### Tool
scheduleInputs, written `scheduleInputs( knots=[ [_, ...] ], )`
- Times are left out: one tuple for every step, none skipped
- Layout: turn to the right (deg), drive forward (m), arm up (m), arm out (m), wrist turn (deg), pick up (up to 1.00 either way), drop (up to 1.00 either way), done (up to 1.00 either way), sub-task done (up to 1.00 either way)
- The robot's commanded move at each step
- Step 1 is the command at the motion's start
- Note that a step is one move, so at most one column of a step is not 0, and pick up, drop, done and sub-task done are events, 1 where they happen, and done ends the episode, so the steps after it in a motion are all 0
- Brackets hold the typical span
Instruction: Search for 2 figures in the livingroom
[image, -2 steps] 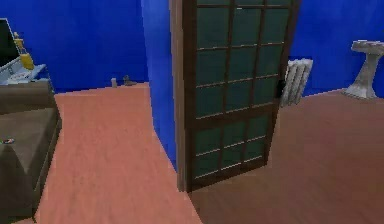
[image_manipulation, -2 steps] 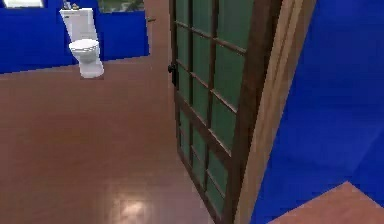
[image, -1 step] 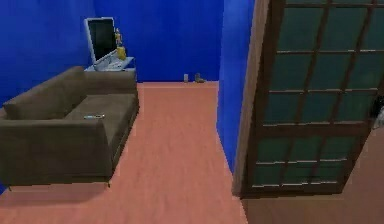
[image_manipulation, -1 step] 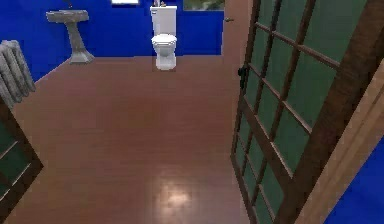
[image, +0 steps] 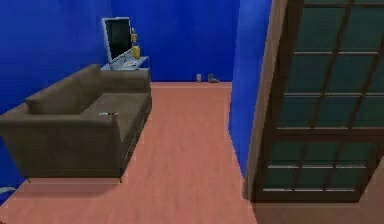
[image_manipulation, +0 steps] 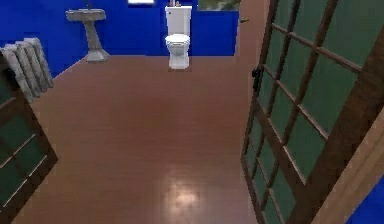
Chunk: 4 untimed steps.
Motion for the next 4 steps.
scheduleInputs(
  knots=[
    [0.0,1.00,0.00,0.00,0.0,0.00,0.00,0.00,0.00],
    [0.0,1.00,0.00,0.00,0.0,0.00,0.00,0.00,0.00],
    [0.0,1.00,0.00,0.00,0.0,0.00,0.00,0.00,0.00],
    [12.0,0.00,0.00,0.00,0.0,0.00,0.00,0.00,0.00]
  ],
)
